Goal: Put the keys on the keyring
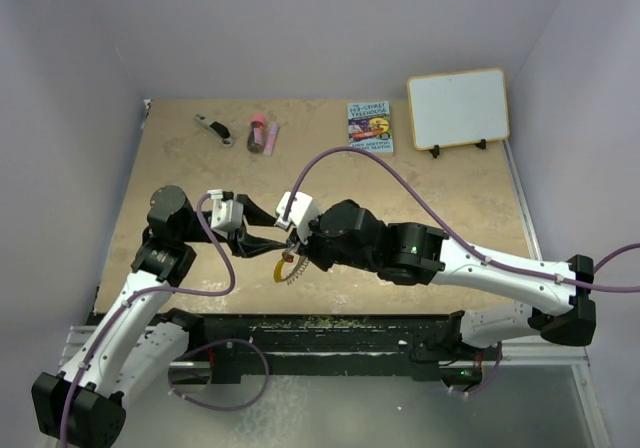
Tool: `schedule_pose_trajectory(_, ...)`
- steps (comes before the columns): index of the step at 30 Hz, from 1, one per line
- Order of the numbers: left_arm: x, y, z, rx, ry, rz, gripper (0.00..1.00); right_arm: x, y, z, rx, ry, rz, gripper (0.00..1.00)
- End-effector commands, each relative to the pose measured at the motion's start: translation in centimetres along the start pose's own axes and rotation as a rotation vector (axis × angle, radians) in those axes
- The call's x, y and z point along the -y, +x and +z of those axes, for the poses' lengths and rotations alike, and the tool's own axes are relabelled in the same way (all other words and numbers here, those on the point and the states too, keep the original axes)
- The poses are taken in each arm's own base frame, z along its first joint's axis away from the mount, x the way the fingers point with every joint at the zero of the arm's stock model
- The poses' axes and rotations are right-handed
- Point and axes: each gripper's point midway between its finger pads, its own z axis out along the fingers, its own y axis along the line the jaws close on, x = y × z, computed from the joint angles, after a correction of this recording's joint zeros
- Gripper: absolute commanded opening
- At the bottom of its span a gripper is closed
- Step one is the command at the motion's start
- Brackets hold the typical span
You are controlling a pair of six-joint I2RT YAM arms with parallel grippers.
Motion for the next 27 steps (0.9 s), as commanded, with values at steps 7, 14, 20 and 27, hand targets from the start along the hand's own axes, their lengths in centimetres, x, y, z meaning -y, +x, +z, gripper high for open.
schedule_pose_trajectory(7,-0.7,-0.9,0.2,0.005,-0.018,0.071,0.35,0.7,-4.5,-1.5,0.149,0.015,0.049,0.0)
schedule_pose_trajectory(14,-0.7,-1.0,0.2,0.006,-0.017,0.077,0.21,0.7,-4.7,-1.6,0.158,0.017,0.051,0.0)
schedule_pose_trajectory(20,-0.6,-1.0,0.2,0.007,-0.012,0.08,0.09,1.0,-5.1,-2.1,0.189,0.028,0.072,0.0)
schedule_pose_trajectory(27,-0.6,-0.8,0.2,0.003,-0.015,0.083,0.05,1.4,-5.6,-2.7,0.233,0.044,0.097,0.0)
